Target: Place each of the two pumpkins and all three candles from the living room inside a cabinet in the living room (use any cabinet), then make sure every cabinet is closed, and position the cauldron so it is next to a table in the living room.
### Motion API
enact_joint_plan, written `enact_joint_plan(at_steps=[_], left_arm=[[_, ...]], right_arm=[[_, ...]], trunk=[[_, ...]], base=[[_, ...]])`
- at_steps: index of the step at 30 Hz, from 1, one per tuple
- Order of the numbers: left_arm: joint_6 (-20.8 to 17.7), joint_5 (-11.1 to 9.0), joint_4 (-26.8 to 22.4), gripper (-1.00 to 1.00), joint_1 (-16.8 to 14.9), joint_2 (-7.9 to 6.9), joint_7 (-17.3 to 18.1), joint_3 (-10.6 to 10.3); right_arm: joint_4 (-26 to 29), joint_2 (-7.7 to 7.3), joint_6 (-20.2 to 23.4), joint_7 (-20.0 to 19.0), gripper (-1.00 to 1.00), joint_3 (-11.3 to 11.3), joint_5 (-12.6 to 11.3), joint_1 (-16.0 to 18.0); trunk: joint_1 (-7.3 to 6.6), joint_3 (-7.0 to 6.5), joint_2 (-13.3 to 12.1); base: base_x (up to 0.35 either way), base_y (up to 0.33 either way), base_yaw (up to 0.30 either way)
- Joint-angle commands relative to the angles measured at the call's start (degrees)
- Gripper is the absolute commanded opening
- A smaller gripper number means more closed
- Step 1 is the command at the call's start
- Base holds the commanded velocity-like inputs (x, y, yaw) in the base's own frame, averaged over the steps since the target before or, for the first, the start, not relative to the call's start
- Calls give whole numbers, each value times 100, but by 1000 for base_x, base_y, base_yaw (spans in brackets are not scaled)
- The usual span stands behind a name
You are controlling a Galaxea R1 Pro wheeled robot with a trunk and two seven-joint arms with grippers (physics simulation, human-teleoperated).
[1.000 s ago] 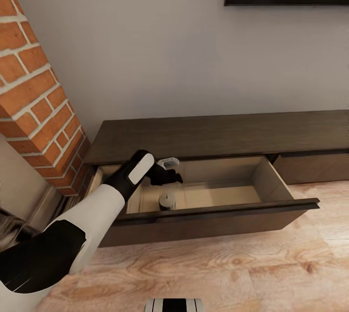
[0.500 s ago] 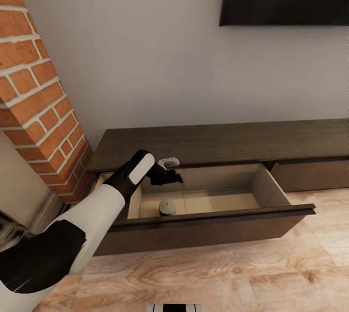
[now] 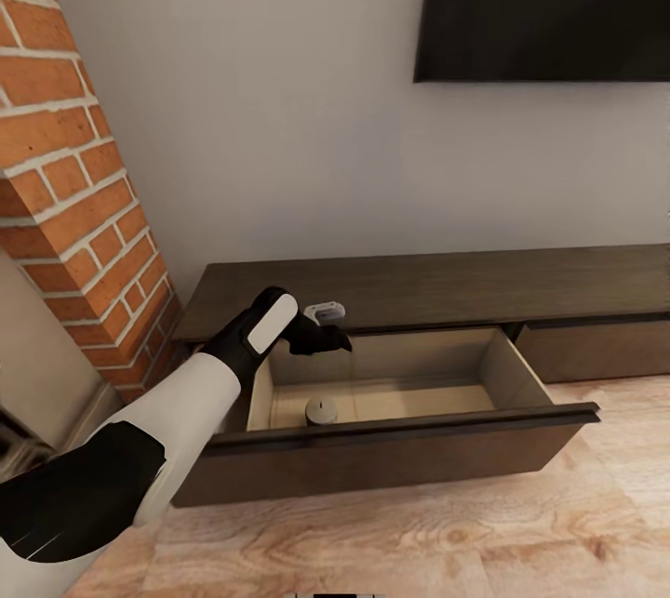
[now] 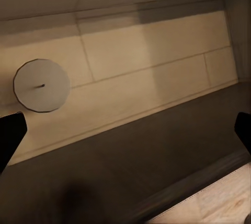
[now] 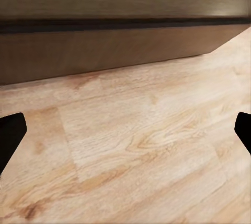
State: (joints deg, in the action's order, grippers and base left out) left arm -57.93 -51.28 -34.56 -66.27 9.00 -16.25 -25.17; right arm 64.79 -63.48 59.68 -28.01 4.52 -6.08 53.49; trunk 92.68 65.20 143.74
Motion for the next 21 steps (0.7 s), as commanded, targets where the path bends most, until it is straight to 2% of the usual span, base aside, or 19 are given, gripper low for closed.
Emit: enact_joint_plan(at_steps=[1, 13, 17, 21], left_arm=[[-8, -57, -5, 100, -5, -3, -54, -19], [-8, -58, 1, 100, -7, -3, -54, -15], [-8, -58, 2, 100, -6, -3, -54, -15], [-8, -58, 2, 100, -7, -3, -57, -15]], right_arm=[[-2, -7, 32, 28, 100, 23, -60, 12], [-2, 2, 32, 16, 100, 23, -60, 12], [-94, 119, 32, 36, 100, 23, -39, 12], [-163, 165, 32, 39, 100, 23, 52, 12]], trunk=[[-3, -17, 1], [-34, -283, -15], [-44, -371, -21], [-55, -460, -26]], base=[[0, 0, 0], [0, 0, -6], [0, 0, -173], [0, 0, -259]])
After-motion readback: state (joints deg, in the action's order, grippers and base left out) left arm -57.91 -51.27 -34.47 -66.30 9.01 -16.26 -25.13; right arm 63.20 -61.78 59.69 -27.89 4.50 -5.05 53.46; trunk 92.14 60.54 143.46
